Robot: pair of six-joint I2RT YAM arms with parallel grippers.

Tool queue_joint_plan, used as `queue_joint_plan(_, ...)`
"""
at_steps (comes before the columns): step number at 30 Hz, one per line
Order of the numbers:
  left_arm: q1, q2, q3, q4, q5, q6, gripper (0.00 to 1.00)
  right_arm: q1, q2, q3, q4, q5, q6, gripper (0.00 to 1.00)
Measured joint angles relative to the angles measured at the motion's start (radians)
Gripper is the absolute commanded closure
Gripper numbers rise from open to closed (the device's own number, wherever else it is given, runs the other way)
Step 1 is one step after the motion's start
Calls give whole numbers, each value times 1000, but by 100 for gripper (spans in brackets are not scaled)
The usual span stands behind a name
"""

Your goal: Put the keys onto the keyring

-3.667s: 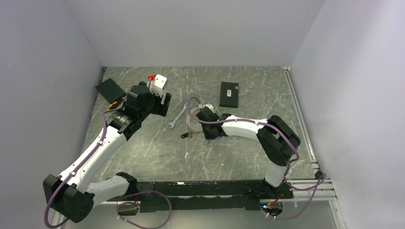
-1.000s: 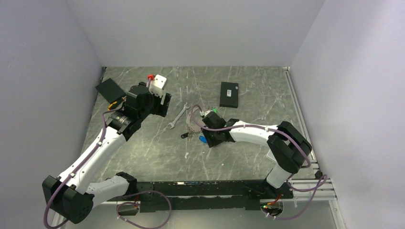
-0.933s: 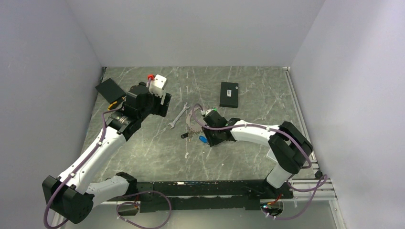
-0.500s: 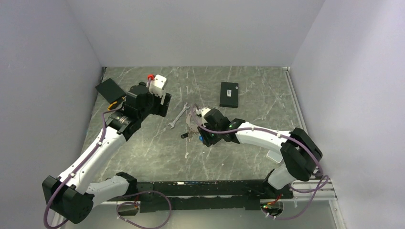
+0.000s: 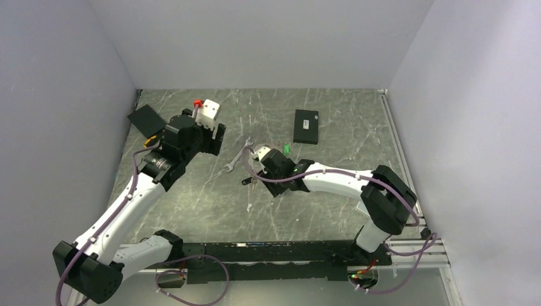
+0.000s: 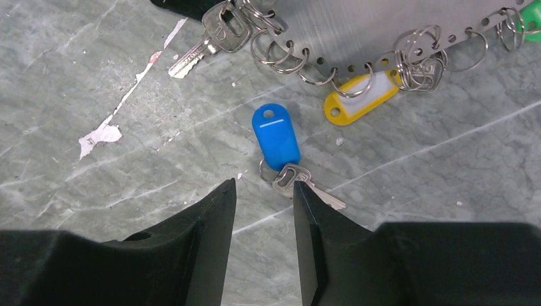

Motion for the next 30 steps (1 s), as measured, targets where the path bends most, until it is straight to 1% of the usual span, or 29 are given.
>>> queue_joint_plan(6,0,-45,-9,15,-11,6,18,34,64,28,-14,50,-11,58)
queue_joint_plan(13,0,-60,-9,18,-53,5,13,44,108,29,-26,85,-13,58)
queue_joint_plan(19,0,-89,-12,23,-91,5,13,44,126,41,-25,103,-14,62)
queue_joint_plan(24,0,-94,-12,22,-98,5,13,45,131,43,-25,115,-21,68)
queue_joint_plan(30,0,-93,-12,22,-98,5,13,46,142,50,-21,139,-29,83)
